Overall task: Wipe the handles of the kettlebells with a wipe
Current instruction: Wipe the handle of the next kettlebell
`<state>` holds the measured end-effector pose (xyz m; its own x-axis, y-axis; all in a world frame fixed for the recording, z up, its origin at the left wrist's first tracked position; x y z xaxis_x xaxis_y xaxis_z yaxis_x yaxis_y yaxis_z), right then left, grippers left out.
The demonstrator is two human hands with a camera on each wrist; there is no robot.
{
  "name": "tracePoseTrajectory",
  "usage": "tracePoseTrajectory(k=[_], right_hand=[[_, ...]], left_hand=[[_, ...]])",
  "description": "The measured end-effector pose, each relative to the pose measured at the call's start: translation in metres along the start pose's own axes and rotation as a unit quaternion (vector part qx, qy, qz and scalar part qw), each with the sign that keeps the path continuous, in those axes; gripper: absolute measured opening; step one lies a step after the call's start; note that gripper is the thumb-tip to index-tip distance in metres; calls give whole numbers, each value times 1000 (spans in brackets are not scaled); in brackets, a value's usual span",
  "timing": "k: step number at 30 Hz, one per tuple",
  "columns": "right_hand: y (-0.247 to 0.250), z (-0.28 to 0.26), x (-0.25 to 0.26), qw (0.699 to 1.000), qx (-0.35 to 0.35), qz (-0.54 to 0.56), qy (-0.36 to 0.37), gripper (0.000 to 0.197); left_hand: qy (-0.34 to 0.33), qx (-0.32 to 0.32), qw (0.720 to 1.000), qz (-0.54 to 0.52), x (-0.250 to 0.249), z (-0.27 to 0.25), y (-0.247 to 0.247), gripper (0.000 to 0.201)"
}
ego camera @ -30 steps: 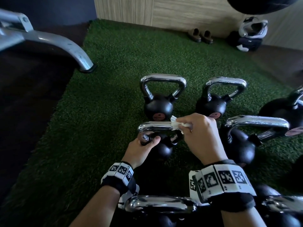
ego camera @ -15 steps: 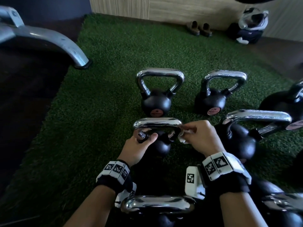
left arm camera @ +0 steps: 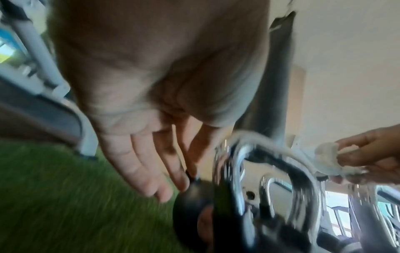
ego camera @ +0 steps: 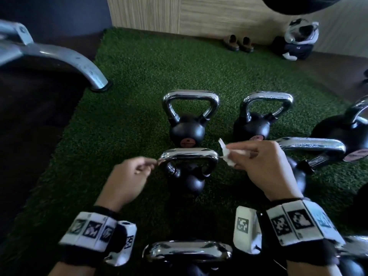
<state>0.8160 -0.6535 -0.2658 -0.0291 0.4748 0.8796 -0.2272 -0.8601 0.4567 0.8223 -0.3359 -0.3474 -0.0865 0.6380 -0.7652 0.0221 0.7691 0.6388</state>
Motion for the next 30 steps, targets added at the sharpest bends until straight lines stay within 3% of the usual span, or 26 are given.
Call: tracePoseTrajectory(k=[2,3,6,10,15,18,20,22,25,27,30], right_hand=[[-10,0,30,998,22,43,51,17],[-17,-1,46,995,34,46,79,17],[-31,-4,85,988,48,67,131,16],[-43,-7,110,975,86,132,156,16],[-44,0,106,981,17,112,157,14],[-46,-2,106,982,11,56,178,10],[-48,-2,100,984,59,42,163,13],[-47,1,83,984,110,42,136,26],[-27,16,32,995,68,-12,68,40],[-26,22,-11,990,80,-113,-11,45],[-44,16,-60,965,139,-202,-95,47]], left_hand=[[-53,-89,989,-108,-27,-9,40,19],[-79,-87,978,-171,-43,-13,48,17],[-90,25,943,-318,-93,-22,41,27],[-70,119,929,-344,-122,-24,14,38],[-101,78,919,-372,-129,-20,21,36],[-99,65,915,-386,-130,-17,21,35],[-109,50,924,-364,-128,-14,25,30],[-162,-14,951,-264,-125,-8,38,24],[-256,-145,953,-70,-128,-13,53,28],[-314,-158,936,1,-137,-19,43,31],[-358,-111,924,75,-139,-21,11,26]])
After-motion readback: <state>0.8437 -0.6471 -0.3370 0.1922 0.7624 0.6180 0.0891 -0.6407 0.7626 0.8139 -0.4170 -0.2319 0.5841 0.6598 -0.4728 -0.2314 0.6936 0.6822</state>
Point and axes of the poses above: each hand's wrist, its own z-axis towards the middle knuckle, its own y-axis out of the back of the hand, x = y × z, the point moved 8 cm from there along z, towards the middle knuckle, and after that the axes turned 3 degrees about -x, right-handed, at the moved point
